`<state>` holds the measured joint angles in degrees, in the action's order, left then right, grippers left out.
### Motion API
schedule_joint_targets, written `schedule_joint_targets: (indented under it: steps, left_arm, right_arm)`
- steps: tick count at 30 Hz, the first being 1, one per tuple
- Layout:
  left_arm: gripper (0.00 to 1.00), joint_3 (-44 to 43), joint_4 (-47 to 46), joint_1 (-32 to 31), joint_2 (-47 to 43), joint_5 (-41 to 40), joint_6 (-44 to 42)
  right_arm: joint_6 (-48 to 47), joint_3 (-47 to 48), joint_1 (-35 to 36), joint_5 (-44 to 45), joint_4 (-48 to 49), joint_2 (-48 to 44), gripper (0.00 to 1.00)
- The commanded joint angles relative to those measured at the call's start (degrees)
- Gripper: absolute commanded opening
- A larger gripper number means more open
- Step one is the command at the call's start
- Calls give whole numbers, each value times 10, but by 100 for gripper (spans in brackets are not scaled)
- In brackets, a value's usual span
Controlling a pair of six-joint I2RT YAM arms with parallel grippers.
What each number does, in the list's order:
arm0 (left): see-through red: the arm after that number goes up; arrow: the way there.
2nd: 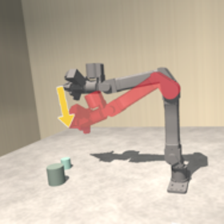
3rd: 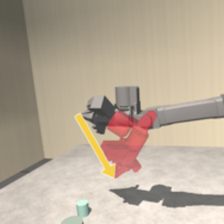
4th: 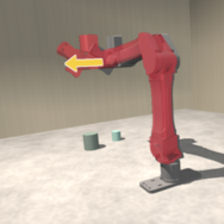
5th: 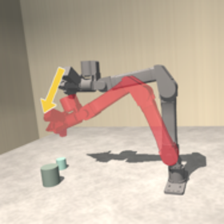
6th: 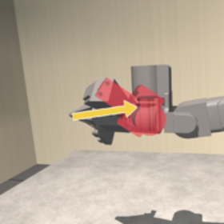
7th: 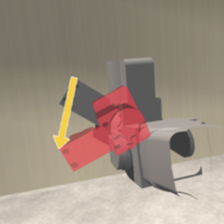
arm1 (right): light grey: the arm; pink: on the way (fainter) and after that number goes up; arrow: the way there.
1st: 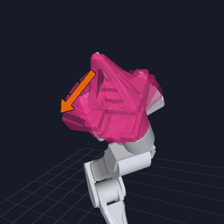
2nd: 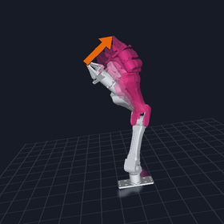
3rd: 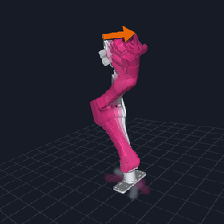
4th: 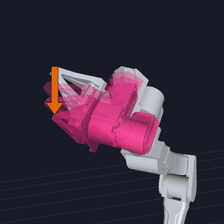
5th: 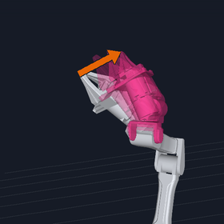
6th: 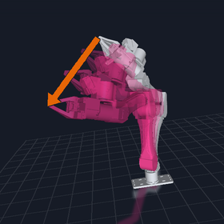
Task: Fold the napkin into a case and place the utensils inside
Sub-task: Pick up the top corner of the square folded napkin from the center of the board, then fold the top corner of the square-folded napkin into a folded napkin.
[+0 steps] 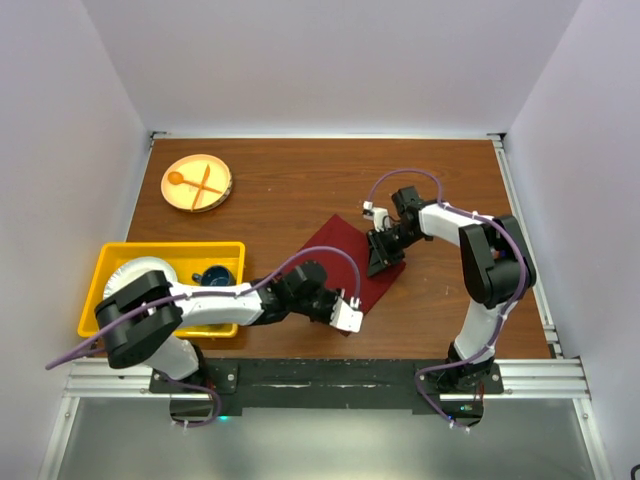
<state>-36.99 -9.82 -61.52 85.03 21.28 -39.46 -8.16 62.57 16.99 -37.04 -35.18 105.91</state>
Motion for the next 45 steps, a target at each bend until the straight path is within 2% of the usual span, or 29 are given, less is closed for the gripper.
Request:
schedule_joint_targets:
  steps: [1, 4, 5, 6, 8, 10, 11, 12, 13, 14, 16, 18, 20, 25, 31, 45]
  left_arm:
    - [0, -47, -11, 42, -5, 22, 18]
    - [0, -93, 13, 97, 18, 44, 24]
    - [0, -103, 17, 105, 30, 52, 21]
    - [0, -119, 18, 114, 36, 57, 19]
    - [0, -134, 17, 136, 57, 68, 18]
    - [0, -164, 57, 168, 68, 89, 4]
    - [0, -178, 91, 179, 72, 154, -14]
    - [0, -195, 134, 185, 69, 179, -36]
    - [12, -193, 189, 187, 62, 194, -85]
    - [20, -180, 197, 185, 37, 205, -104]
    - [28, -118, 171, 160, 5, 176, -120]
    - [30, -84, 163, 136, -17, 161, -120]
    - [32, -71, 140, 103, -16, 140, -77]
    - [34, -41, 76, 40, -10, 108, -57]
    - [35, -20, 50, 4, 14, 90, -62]
    - [33, -27, 40, -2, 44, 75, -77]
  right_arm:
    - [-4, 47, 2, -20, -24, 4, 29]
    - [6, 86, 1, -26, -55, 7, 44]
    - [9, 98, 1, -25, -68, 8, 54]
    - [10, 116, 1, -24, -74, 7, 59]
    - [11, 134, -6, -17, -84, 7, 64]
    - [4, 158, -12, -13, -89, 13, 66]
    - [2, 166, -14, -10, -99, 17, 66]
    - [-1, 178, -16, -9, -104, 26, 66]
    - [-5, 183, -19, -11, -110, 32, 66]
    - [-9, 186, -20, -11, -118, 37, 66]
    - [-11, 183, -20, -13, -121, 43, 66]
    - [-7, 170, -19, -18, -111, 40, 66]
    - [1, 158, -19, -22, -101, 39, 65]
    - [5, 123, -19, -13, -80, 35, 64]
    - [-4, 101, -20, -1, -74, 31, 64]
    - [-2, 88, -20, -3, -61, 33, 63]
